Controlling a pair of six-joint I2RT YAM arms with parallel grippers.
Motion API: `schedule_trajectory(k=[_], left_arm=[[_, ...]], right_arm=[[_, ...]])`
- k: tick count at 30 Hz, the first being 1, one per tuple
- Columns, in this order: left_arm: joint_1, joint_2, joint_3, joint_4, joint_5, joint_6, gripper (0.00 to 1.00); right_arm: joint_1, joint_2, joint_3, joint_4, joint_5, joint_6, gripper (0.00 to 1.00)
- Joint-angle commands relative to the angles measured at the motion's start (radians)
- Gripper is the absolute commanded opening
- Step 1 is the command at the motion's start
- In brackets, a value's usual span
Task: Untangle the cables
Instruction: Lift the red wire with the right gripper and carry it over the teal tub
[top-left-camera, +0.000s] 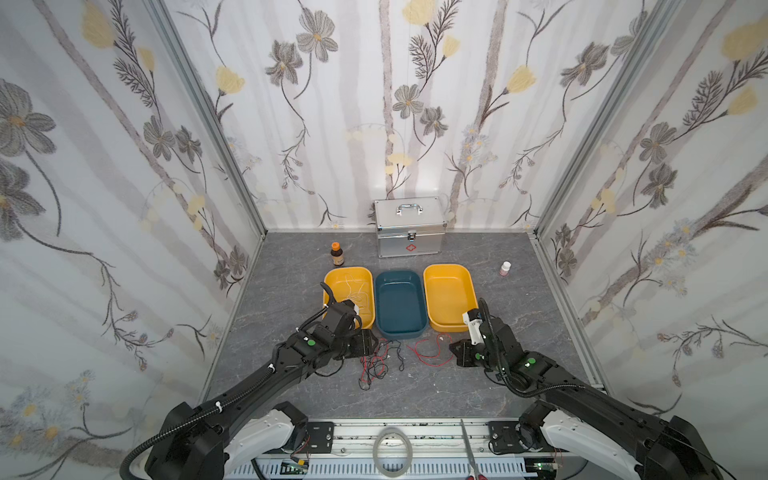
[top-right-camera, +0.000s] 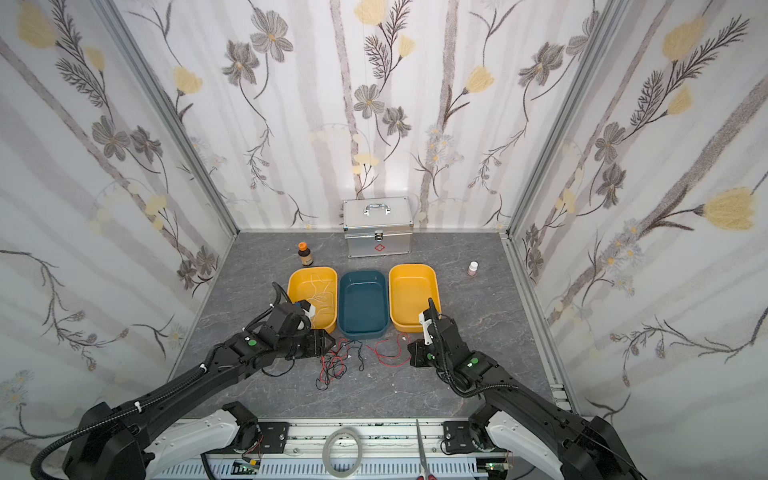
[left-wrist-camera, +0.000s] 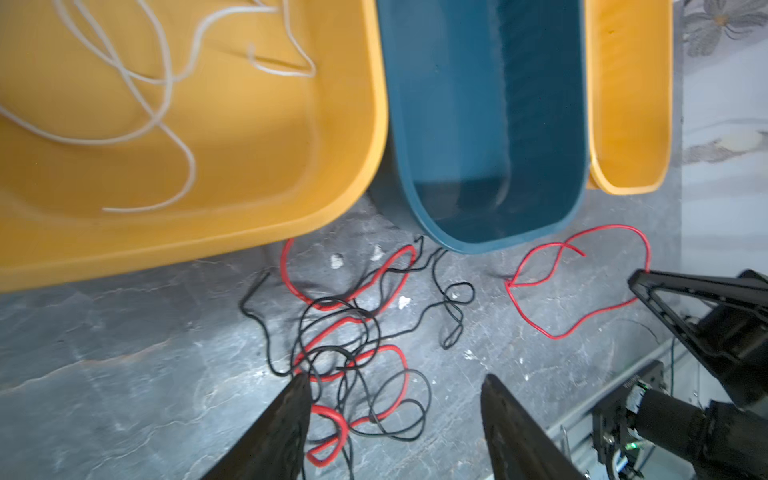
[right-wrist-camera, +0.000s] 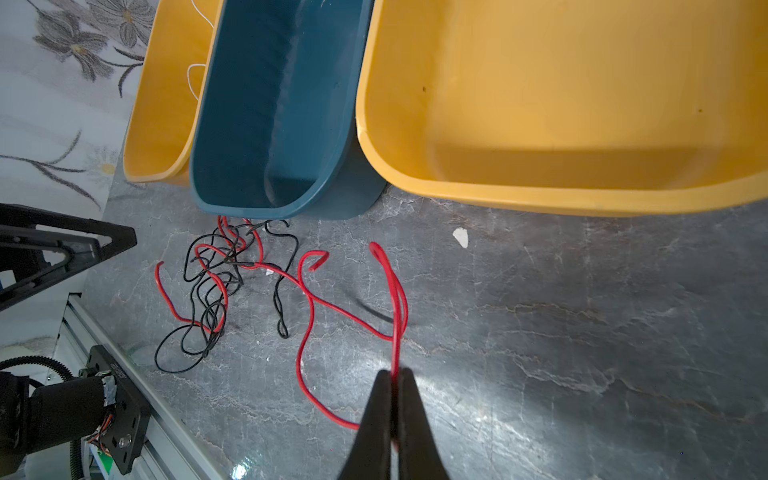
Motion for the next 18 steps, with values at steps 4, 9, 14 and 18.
schedule_trajectory(k=[4,9,14,18], left_arm=[[-0.061,0.079,0.018,0.146,0.080,0.001,0.69],[-0.114,0.153,0.031,0.227,0.093,-0.005,0.69],[-0.125,0.192,0.040,0.255,0.092,0.001,0.68],[-0.127,0.194,0.038,0.271,0.088,0.001,0.65]], right_arm=[[0.023,-0.017,0.016,0.073,-0.023,-0.011,0.06],[0.029,-0.023,-0.007,0.119,-0.058,-0.007,0.07],[0.037,-0.028,-0.020,0.174,-0.112,0.001,0.06],[0.045,-0.044,-0.025,0.218,-0.162,0.003,0.07]])
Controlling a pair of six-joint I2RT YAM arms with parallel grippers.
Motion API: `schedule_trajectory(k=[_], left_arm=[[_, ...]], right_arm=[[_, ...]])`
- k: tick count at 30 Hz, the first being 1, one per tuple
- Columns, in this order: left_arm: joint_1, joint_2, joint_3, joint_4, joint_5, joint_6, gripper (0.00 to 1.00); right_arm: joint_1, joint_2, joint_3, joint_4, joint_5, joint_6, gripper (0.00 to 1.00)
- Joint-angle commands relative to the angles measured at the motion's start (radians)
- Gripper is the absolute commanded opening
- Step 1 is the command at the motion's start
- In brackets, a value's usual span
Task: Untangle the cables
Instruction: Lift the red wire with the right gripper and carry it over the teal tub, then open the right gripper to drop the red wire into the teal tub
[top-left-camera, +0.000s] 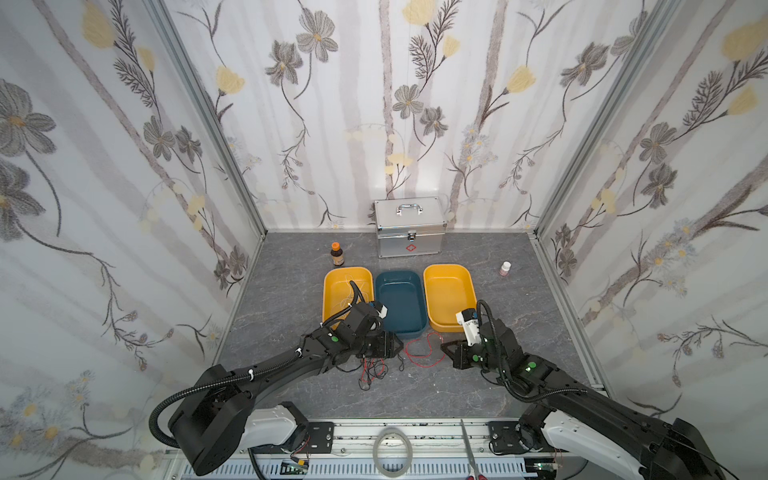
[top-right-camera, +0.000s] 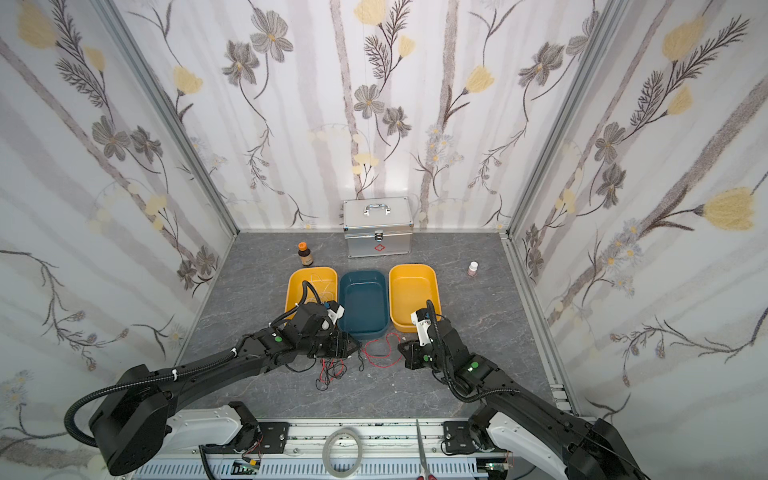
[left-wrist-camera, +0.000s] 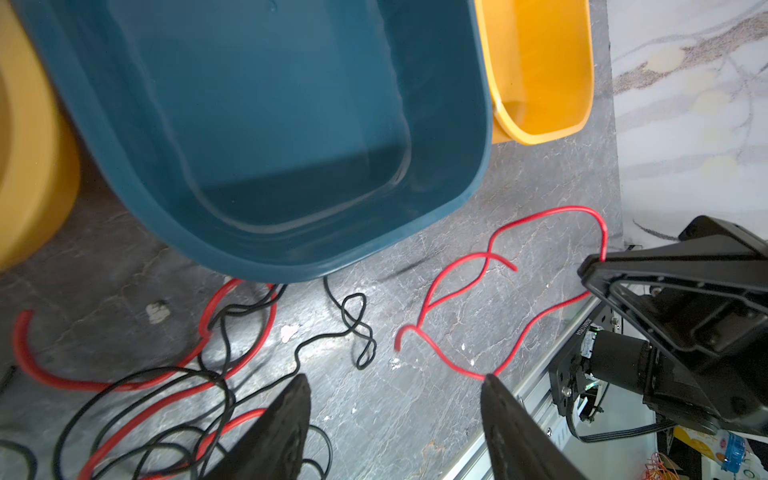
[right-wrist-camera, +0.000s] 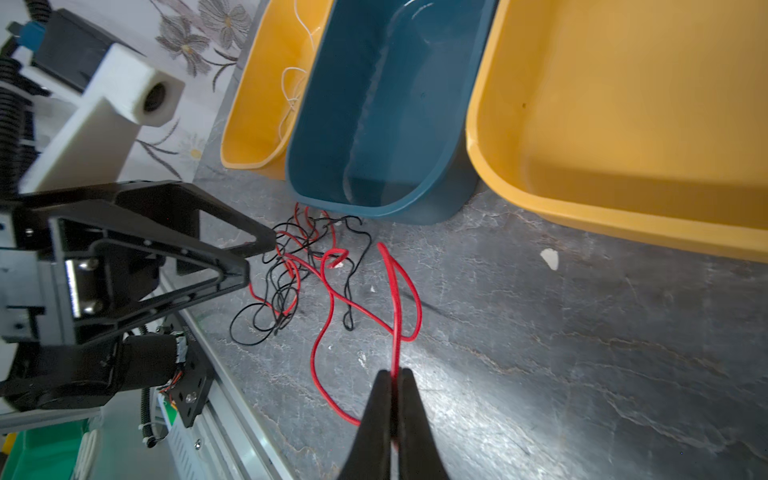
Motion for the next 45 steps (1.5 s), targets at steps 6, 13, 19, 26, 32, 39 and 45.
schedule_trajectory(k=[6,13,19,26,32,39,45], left_arm=[[-0.002,0.026,0.001,0.062,0.004,0.005,0.56],[-0.002,0.011,0.008,0.035,-0.032,0.012,0.33],[0.000,0.010,0.006,-0.005,-0.078,0.017,0.17],[0.007,-0.039,-0.007,-0.030,-0.121,0.021,0.11],[0.015,-0.044,-0.016,-0.041,-0.126,0.021,0.12],[0.026,-0.067,-0.044,-0.060,-0.142,0.014,0.13],[0.037,-0.096,-0.062,-0.098,-0.166,0.015,0.16]], right_arm=[[0.005,-0.004,-0.002,0.124,-0.056,0.007,0.07],[0.004,0.034,0.047,0.153,0.003,-0.009,0.06],[-0.001,0.105,0.120,0.164,0.030,-0.051,0.06],[-0.026,0.188,0.175,0.189,0.068,-0.071,0.06],[-0.027,0.326,0.281,0.198,0.124,-0.098,0.07],[-0.023,0.550,0.460,0.176,0.199,-0.138,0.08],[-0.009,0.715,0.568,0.175,0.226,-0.145,0.10]])
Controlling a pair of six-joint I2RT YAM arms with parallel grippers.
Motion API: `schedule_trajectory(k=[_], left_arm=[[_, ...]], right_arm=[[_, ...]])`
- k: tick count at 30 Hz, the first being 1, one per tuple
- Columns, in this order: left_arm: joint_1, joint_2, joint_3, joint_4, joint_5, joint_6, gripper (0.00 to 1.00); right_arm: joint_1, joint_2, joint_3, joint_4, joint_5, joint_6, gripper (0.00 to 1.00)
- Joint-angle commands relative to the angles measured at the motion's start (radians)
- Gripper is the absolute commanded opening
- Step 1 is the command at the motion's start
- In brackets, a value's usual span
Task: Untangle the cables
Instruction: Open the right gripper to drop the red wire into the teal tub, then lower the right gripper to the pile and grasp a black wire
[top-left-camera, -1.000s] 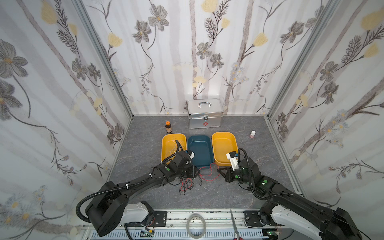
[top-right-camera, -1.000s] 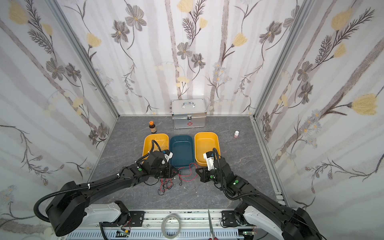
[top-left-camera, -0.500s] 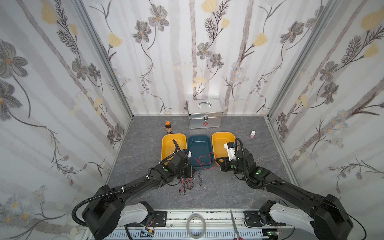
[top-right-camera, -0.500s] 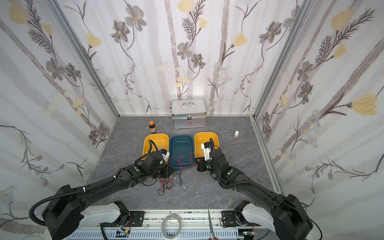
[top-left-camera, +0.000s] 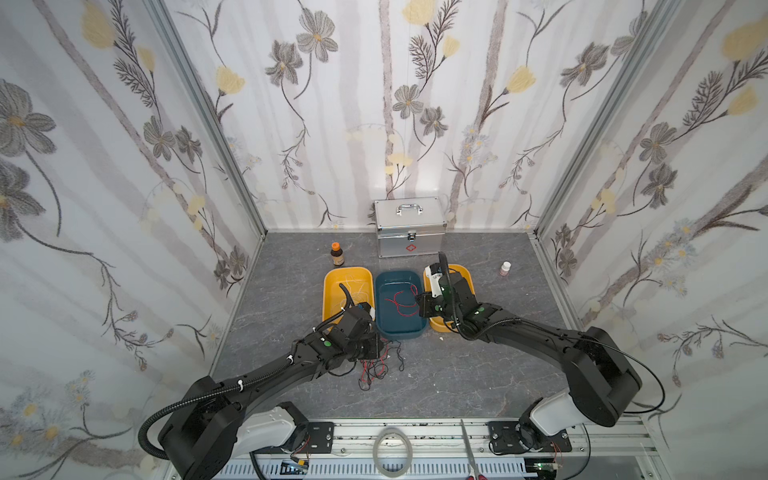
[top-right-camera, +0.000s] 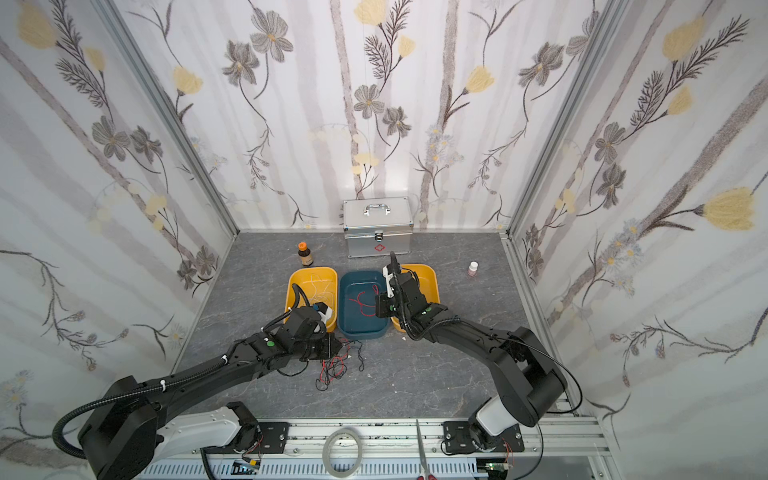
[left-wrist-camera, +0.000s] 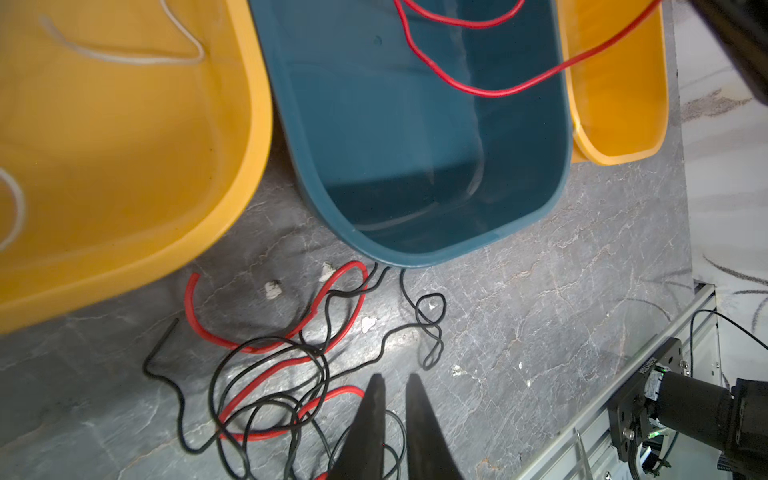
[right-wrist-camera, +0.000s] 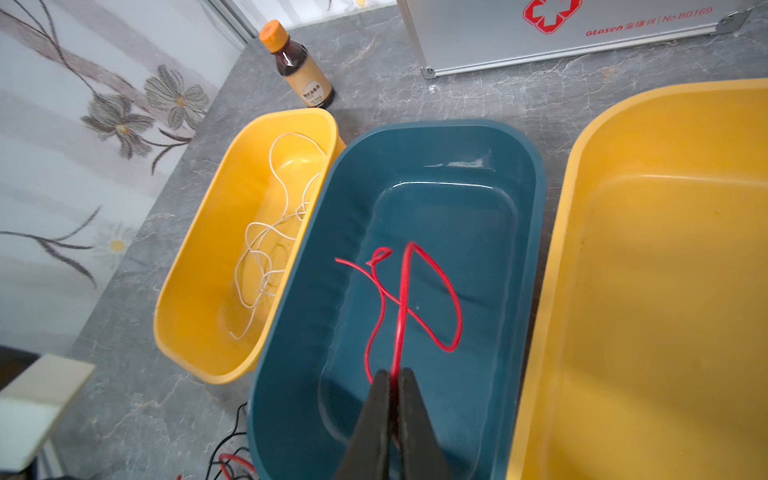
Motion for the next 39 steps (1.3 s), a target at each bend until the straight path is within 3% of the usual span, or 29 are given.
schedule_trajectory(k=[1,11,18,28,34,39], left_arm=[[0.009,-0.017,-0.010,-0.030,-0.029,-0.003,0.16],[0.038,-0.041,-0.031,-0.043,-0.027,-0.001,0.19],[0.046,-0.062,-0.031,-0.076,-0.031,0.009,0.33],[0.048,-0.050,-0.055,-0.077,-0.012,0.003,0.49],[0.048,-0.017,-0.070,-0.080,-0.024,-0.006,0.50],[0.047,-0.009,-0.077,-0.085,-0.031,-0.014,0.48]], right_arm=[[0.007,0.061,0.056,0.016,0.031,-0.021,0.11],[0.026,0.129,0.125,-0.014,0.004,-0.025,0.22],[0.026,0.036,0.091,-0.031,-0.033,-0.026,0.34],[0.104,-0.154,-0.083,-0.036,-0.083,-0.034,0.37],[0.183,-0.225,-0.187,-0.019,-0.078,-0.017,0.40],[0.229,-0.194,-0.228,0.022,-0.101,0.015,0.40]])
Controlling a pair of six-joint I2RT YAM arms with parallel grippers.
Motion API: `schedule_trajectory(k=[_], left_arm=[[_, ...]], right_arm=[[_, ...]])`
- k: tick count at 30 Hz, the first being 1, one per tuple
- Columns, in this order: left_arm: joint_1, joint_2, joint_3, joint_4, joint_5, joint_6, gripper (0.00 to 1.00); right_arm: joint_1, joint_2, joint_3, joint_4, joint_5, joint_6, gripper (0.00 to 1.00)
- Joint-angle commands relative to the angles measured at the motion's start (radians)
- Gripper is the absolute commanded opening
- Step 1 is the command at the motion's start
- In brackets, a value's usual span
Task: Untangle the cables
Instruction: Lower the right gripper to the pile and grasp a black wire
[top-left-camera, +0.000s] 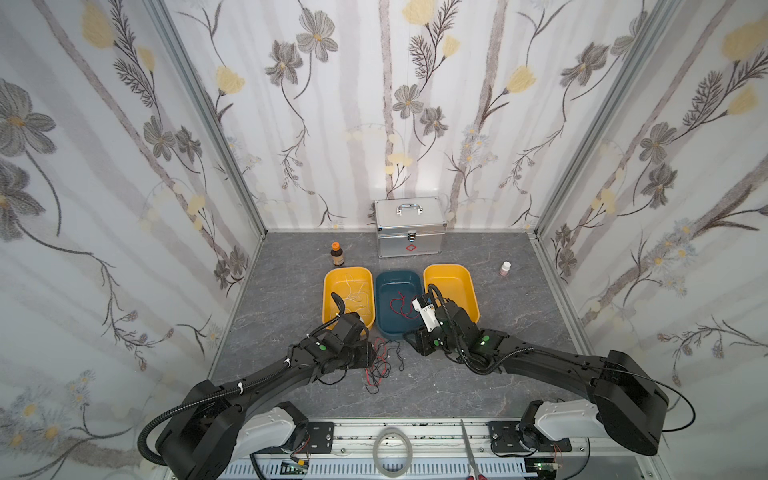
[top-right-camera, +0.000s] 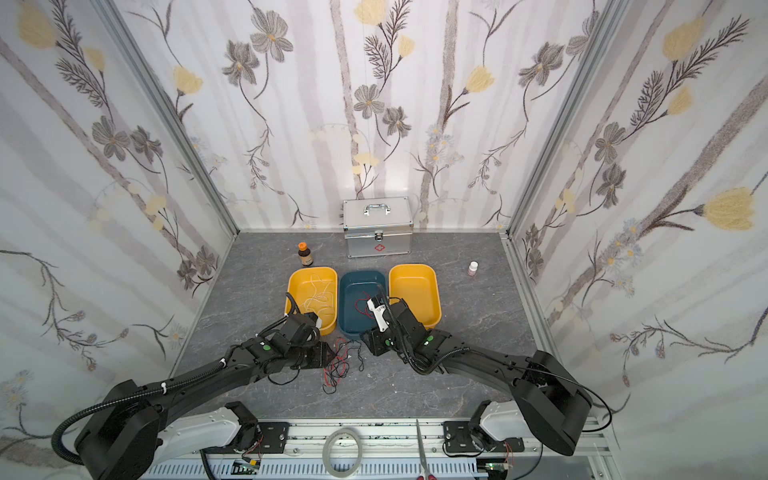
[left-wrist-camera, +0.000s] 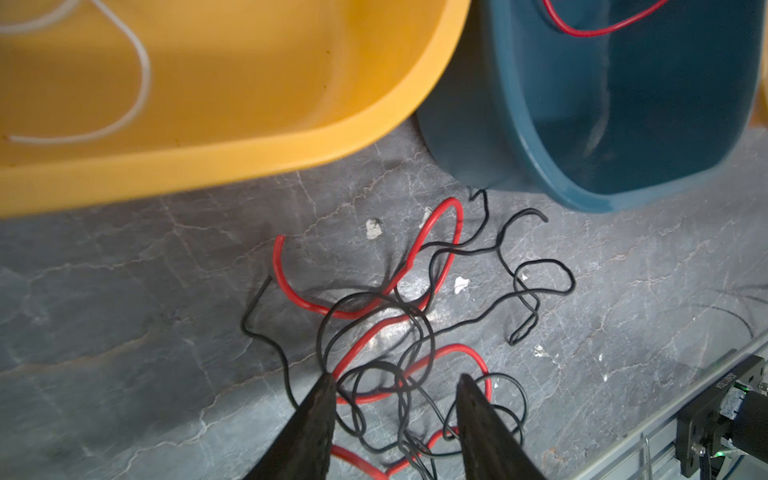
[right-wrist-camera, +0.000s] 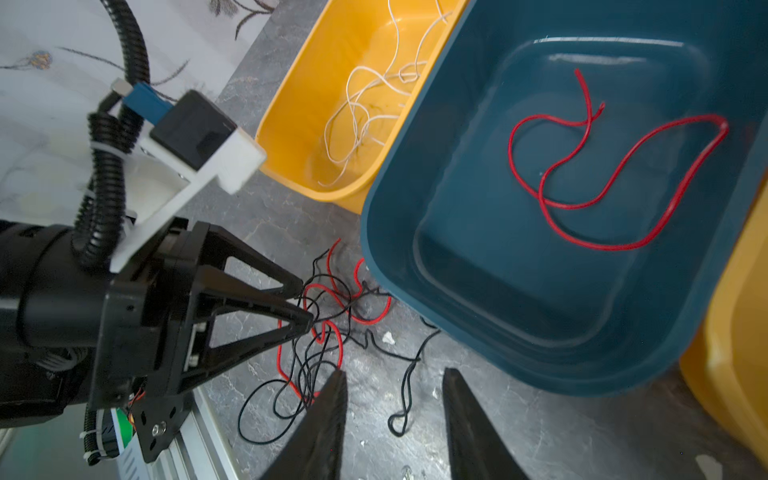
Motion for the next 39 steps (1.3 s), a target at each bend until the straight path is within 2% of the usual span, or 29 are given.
schedule_trajectory(k=[1,7,13,16,23,28,33,39], left_arm=[[0.001,0.001,-0.002,-0.010,-0.016,-0.015,0.48],[0.001,-0.024,-0.012,-0.028,-0.028,-0.018,0.53],[0.003,-0.025,-0.015,-0.062,-0.058,-0.021,0.53],[0.010,-0.026,-0.015,-0.063,-0.056,-0.017,0.53],[0.019,-0.025,-0.020,-0.049,-0.046,-0.020,0.45],[0.024,-0.030,-0.024,-0.031,-0.030,-0.024,0.38],[0.026,-0.031,-0.026,-0.020,-0.018,-0.029,0.22],[0.032,-0.028,-0.024,-0.012,-0.012,-0.030,0.10]], right_arm=[[0.027,0.029,-0.009,0.068,-0.022,0.025,0.40],[0.070,0.145,0.020,0.092,-0.014,0.049,0.41],[0.101,0.216,0.050,0.113,-0.028,0.069,0.51],[0.114,0.253,0.052,0.133,-0.055,0.081,0.51],[0.145,0.332,0.119,0.114,-0.073,0.098,0.50],[0.149,0.350,0.115,0.112,-0.081,0.101,0.47],[0.149,0.348,0.094,0.112,-0.079,0.110,0.34],[0.149,0.353,0.085,0.109,-0.074,0.113,0.19]])
